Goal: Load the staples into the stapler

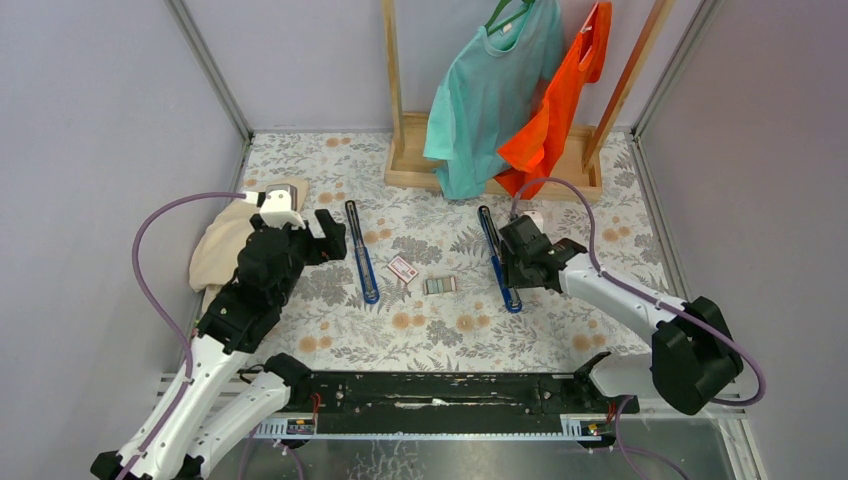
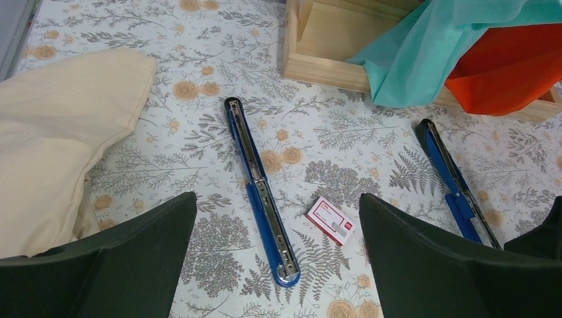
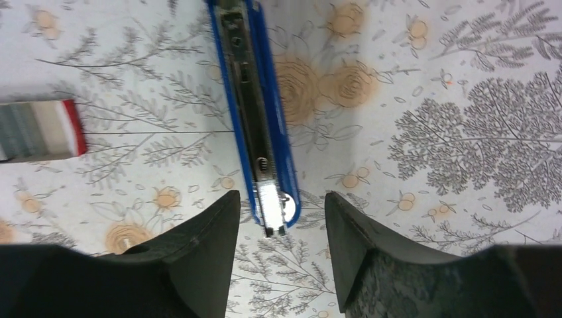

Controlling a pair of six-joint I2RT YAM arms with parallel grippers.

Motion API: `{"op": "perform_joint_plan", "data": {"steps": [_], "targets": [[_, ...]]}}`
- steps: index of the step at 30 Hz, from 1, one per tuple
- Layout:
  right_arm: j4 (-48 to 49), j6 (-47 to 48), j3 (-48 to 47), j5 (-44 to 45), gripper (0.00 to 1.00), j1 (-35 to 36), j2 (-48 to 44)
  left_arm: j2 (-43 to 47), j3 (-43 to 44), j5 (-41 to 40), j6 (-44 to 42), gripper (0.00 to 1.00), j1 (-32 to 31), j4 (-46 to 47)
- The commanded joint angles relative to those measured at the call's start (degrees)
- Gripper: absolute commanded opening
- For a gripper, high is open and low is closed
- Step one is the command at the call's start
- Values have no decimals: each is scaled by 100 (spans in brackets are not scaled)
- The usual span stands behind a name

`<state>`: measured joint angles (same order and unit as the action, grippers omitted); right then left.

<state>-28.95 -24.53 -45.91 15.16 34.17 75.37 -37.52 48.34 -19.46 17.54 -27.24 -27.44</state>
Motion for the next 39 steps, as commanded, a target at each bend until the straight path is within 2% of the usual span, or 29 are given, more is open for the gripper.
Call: {"op": "perform_joint_plan", "data": {"steps": [1,13,24,39], "targets": [[253,132,-433,-205,57,262,-1,-33,-21,171,110,100,52,389],[1107,-206,-1235,-462,51,1143,1209,-519,210,393,557,100,53,-22],[1586,-466,-1720,-877,36,1266,2191,-497,137,154,324,100,61,-73],[1646,-551,-1920,-1225,25,1326,2832,-436,98,152,259,100,127,-60]]}}
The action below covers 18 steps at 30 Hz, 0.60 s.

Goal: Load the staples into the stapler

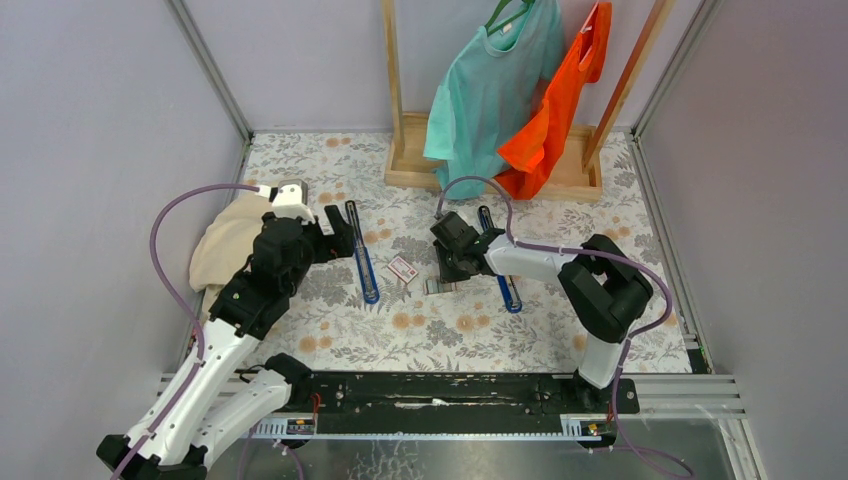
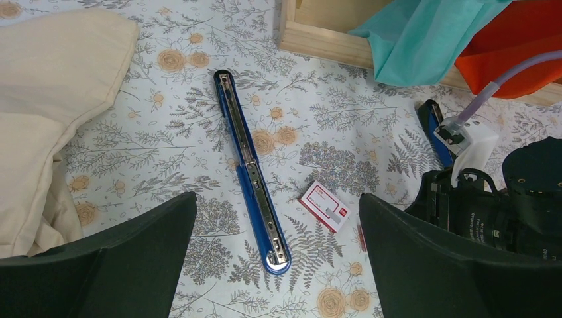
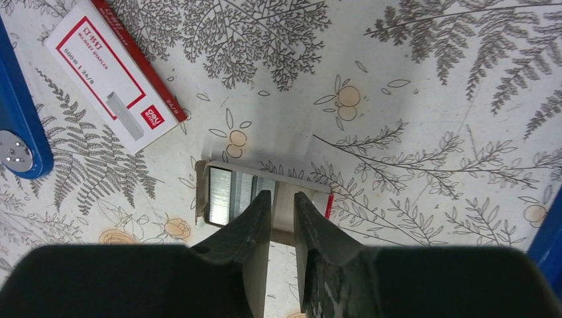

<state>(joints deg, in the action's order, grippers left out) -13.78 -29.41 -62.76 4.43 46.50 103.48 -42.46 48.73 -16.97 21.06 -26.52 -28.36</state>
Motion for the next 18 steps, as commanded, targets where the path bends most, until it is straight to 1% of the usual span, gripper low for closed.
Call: {"op": "perform_joint_plan", "data": {"steps": [1,7,10,13,18], "targets": [[130,-73,-231,-154,25,96,30,62,58,-84,-98,100,68,37],[46,-75,-258,-131,24,101,170,58,49,-52,-94,100,95,41],[-52,-61,-306,-79,22,113,247,62,47,-35,-94,100,103,41],[-154,-48,-339,-39,17,121,267,54,46,-18,-93,100,120,50],[-281,-28,-345,111,6,122,228,53,37,2,-86,100,135,50]]}}
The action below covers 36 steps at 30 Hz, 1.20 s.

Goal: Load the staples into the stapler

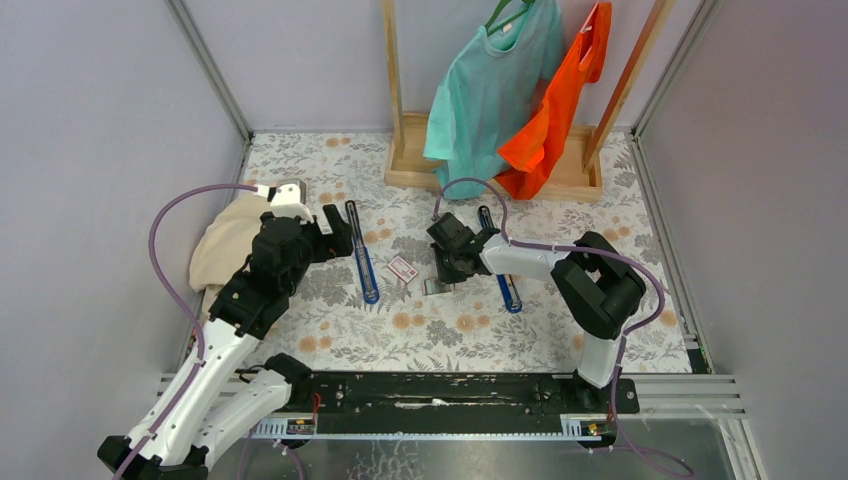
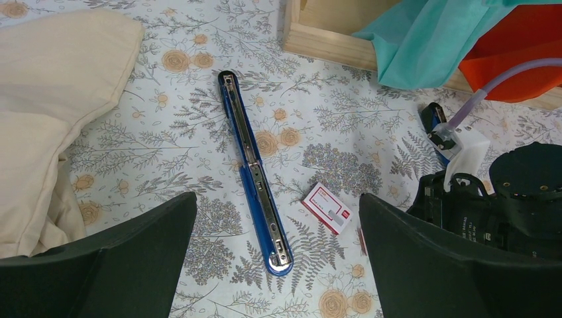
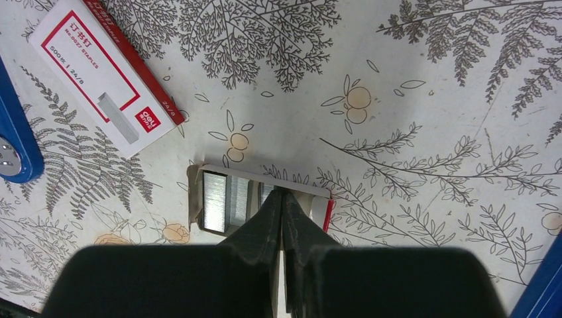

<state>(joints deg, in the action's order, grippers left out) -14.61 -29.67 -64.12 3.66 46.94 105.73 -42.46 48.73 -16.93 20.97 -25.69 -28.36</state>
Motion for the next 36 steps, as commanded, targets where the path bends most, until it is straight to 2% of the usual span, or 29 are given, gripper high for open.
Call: {"op": "perform_joint_plan", "data": {"steps": [1,4,19,28,36], "targets": [[-218,-3,-220,238,4,78,-24,51,40,1,-77,100,55,50],[-234,-1,-192,320,0,74,-92,53,40,12,-79,100,64,52],[424,-4,259,160,0,78,-852,-14,122,311,81,100,82,67],[1866,-177,1171,75,0,70,-2084,-27,119,1013,552,100,82,236],[3653,-527,2219,86,0,52,-3163,30,-347,2046,1218,100,77,1004]]}}
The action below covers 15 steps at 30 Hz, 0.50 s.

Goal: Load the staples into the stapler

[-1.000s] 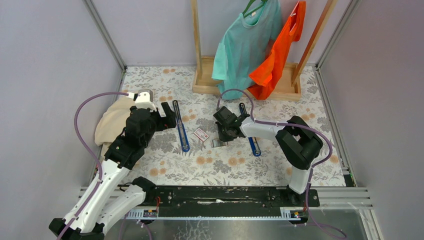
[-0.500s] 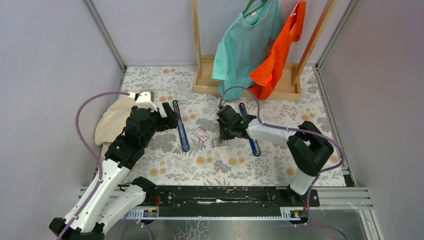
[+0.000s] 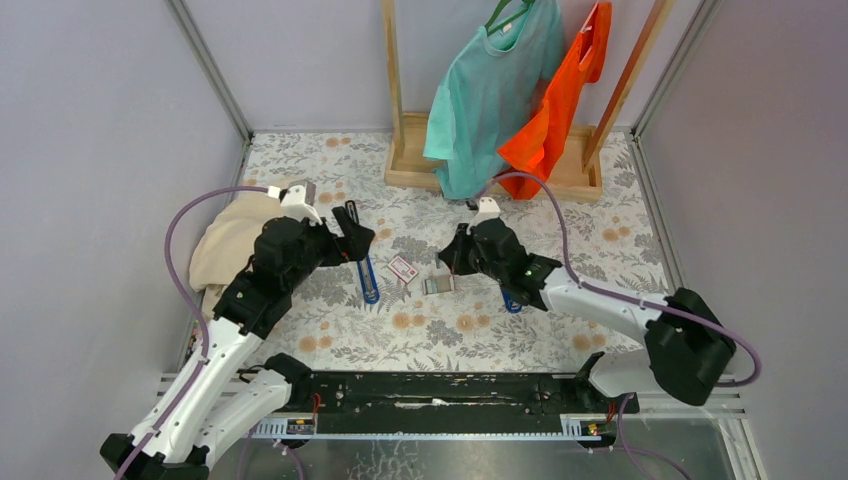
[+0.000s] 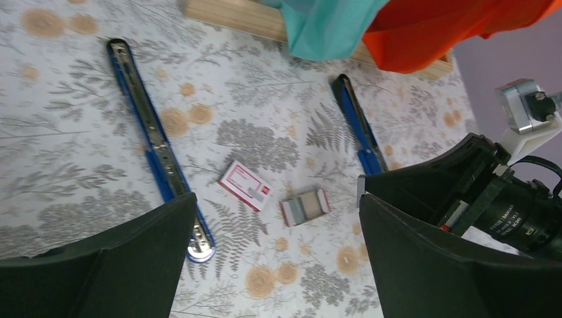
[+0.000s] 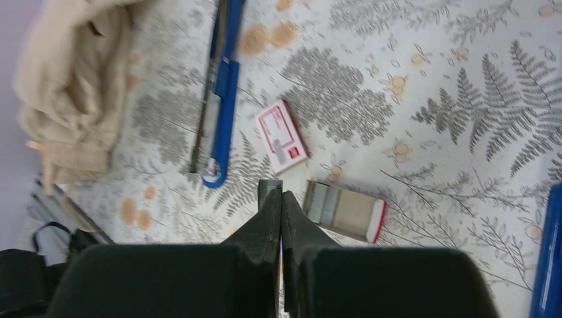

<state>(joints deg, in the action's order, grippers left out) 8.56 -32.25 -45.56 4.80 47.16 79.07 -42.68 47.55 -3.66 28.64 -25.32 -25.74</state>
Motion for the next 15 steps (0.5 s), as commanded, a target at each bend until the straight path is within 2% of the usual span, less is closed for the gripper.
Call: {"op": "perform_joint_plan", "data": {"steps": [1,8,15], "targets": [[1575,-323,486,-29,0,30,-611,62,-289,887,552,100,44,932],[3349,-716,1253,-114,0,26,-1185,12,-857,2090,1294,99,43,2296],[4967,-1069,1625,-433,0,26,-1174,-144,-1328,2839,2048,95,40,3682]]}}
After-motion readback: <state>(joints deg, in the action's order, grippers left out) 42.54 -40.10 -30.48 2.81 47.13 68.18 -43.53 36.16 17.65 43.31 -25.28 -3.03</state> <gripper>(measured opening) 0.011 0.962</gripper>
